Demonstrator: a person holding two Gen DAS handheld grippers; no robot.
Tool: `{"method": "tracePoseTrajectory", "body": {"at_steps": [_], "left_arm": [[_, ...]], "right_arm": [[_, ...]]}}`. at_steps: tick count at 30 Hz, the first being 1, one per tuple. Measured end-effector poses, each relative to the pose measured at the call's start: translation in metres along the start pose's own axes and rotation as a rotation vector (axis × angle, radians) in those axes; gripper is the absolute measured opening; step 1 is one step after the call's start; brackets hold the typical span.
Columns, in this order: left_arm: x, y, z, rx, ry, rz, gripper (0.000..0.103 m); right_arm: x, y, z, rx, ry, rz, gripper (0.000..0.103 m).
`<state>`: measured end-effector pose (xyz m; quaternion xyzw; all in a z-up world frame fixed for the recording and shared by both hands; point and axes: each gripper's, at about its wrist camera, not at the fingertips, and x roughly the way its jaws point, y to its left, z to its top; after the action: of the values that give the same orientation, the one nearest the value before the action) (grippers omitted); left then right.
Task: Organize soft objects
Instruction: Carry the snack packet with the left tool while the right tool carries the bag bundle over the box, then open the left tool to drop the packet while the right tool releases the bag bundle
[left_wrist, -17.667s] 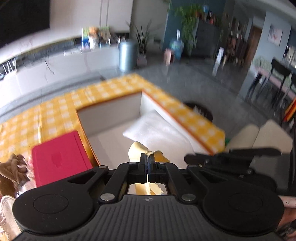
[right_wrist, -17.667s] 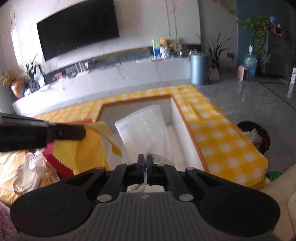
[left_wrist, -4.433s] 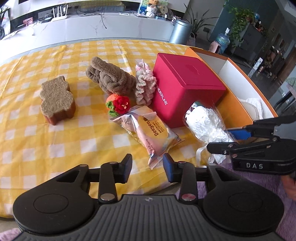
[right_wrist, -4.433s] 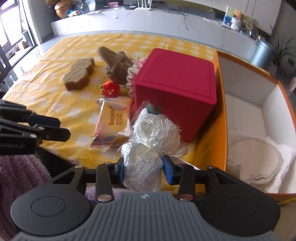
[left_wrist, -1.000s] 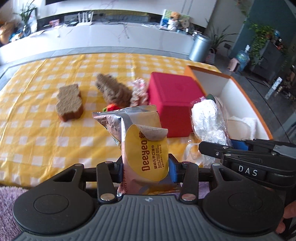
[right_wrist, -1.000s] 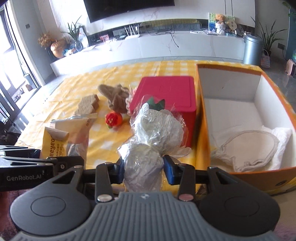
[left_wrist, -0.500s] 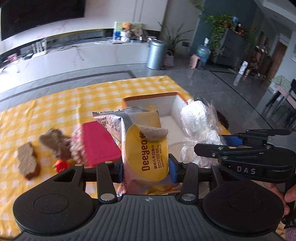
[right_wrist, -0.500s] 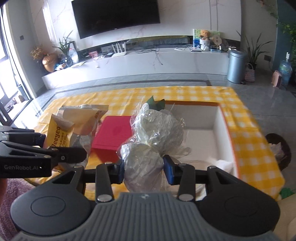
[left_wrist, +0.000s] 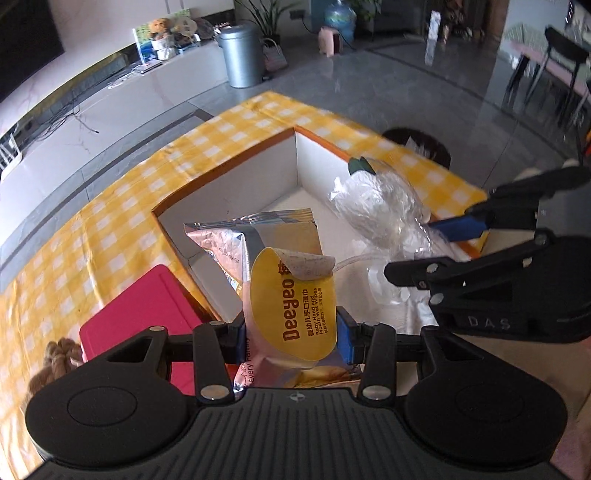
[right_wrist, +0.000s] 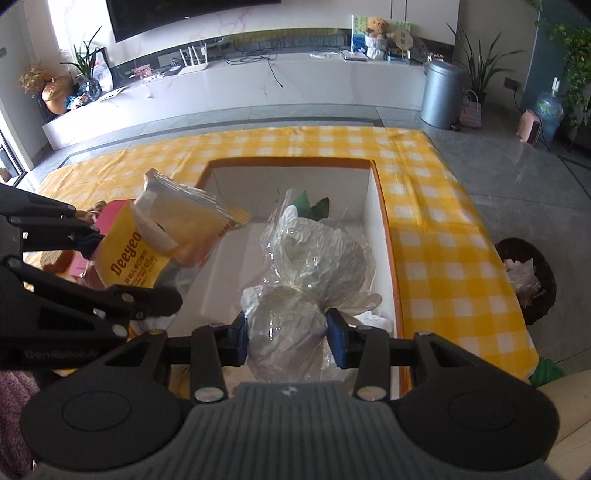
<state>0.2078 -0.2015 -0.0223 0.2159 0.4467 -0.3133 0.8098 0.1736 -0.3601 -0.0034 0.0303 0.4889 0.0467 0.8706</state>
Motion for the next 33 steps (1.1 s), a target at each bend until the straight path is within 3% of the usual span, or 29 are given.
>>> {"method": "tracePoseTrajectory", "body": {"at_steps": [14, 20, 28, 33], "left_arm": [[0.079, -0.026, 0.003, 0.223, 0.147, -0.004, 0.051], [0.099, -0.036, -0.005, 0.321, 0.182, -0.003, 0.051], [0.108, -0.031, -0.007, 0.316, 0.202, -0.022, 0.052], [0.102, -0.032, -0.007, 0.315, 0.19, -0.013, 0.06]], "right_arm": [[0.068, -0.024, 0.001, 0.023, 0.129, -0.004, 0.042], [0.075, -0.006, -0.005, -0.132, 0.138, -0.061, 0.044], [0.08, -0.006, -0.004, -0.197, 0.16, -0.069, 0.045], [0.077, -0.004, 0.0, -0.198, 0.161, -0.072, 0.053]]}}
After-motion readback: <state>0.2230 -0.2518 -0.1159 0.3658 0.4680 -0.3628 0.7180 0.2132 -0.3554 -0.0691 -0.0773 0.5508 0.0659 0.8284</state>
